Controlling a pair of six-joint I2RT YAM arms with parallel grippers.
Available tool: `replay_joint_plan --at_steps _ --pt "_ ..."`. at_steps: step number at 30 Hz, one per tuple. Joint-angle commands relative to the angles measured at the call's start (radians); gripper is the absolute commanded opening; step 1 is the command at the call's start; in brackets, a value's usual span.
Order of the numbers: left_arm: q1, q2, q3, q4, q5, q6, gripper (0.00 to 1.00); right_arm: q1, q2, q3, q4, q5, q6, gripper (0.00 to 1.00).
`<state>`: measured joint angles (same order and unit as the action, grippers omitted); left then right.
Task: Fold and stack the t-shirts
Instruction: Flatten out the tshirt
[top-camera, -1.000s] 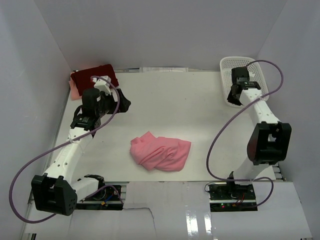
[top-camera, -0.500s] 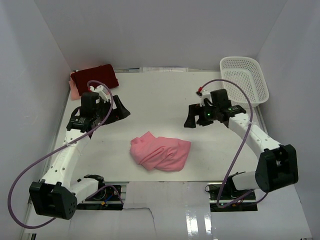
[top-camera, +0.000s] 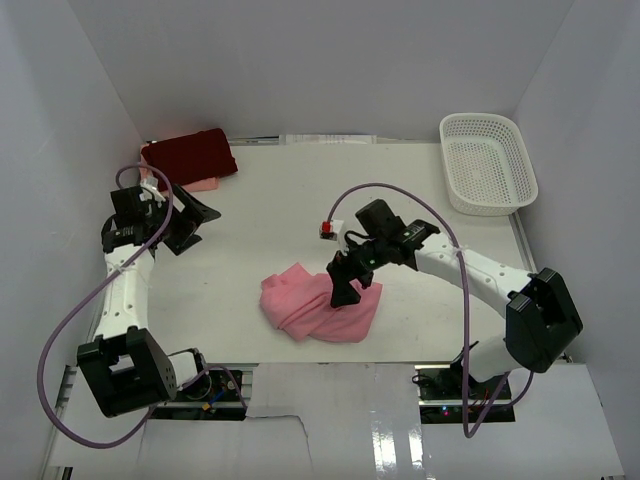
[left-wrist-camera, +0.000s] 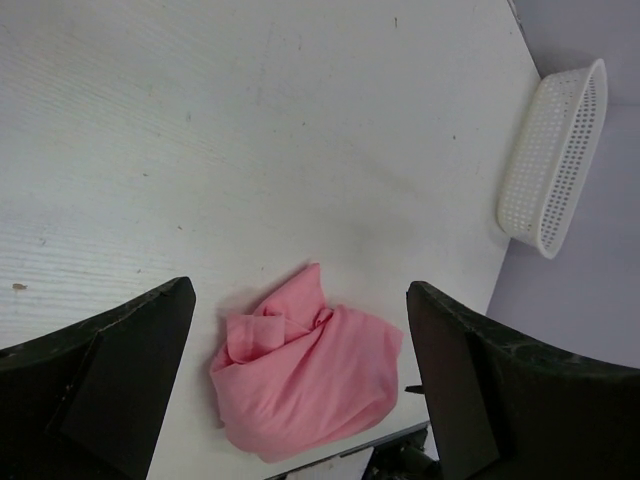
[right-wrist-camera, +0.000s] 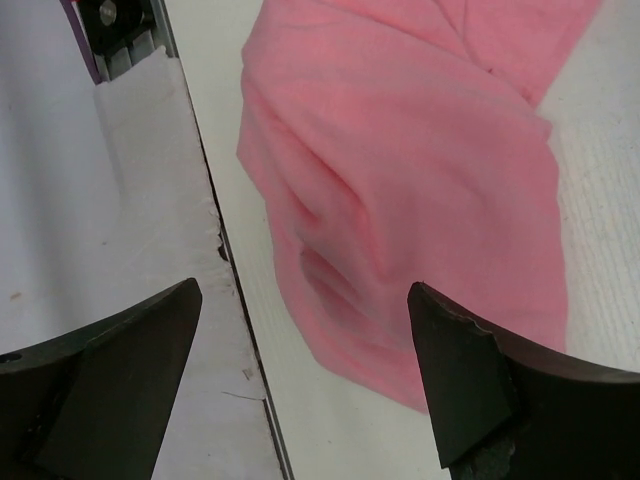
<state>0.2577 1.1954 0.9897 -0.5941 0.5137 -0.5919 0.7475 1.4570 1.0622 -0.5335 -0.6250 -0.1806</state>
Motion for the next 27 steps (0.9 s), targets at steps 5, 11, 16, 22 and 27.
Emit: replay_joint_plan --at_steps 5,11,16,22,27 --pt "0.035 0.009 -0.080 0.082 0.187 -0.057 0.98 0.072 0.058 -0.012 0.032 -0.028 -0.155 0.90" --pt "0.060 -0.010 -0.062 0.059 0.177 -0.020 0.98 0.144 0.183 0.068 0.052 0.025 -0.201 0.99" --pt "0.094 -0.036 -0.056 0.045 0.166 -0.026 0.98 0.148 0.311 0.197 0.027 0.044 -0.151 0.35" --pt "0.103 -0.092 -0.071 0.056 0.126 -0.031 0.98 0.148 0.378 0.494 -0.077 0.041 -0.085 0.08" --pt "0.103 -0.122 -0.077 0.056 0.114 -0.026 0.98 0.076 0.376 0.816 -0.086 0.094 0.057 0.08"
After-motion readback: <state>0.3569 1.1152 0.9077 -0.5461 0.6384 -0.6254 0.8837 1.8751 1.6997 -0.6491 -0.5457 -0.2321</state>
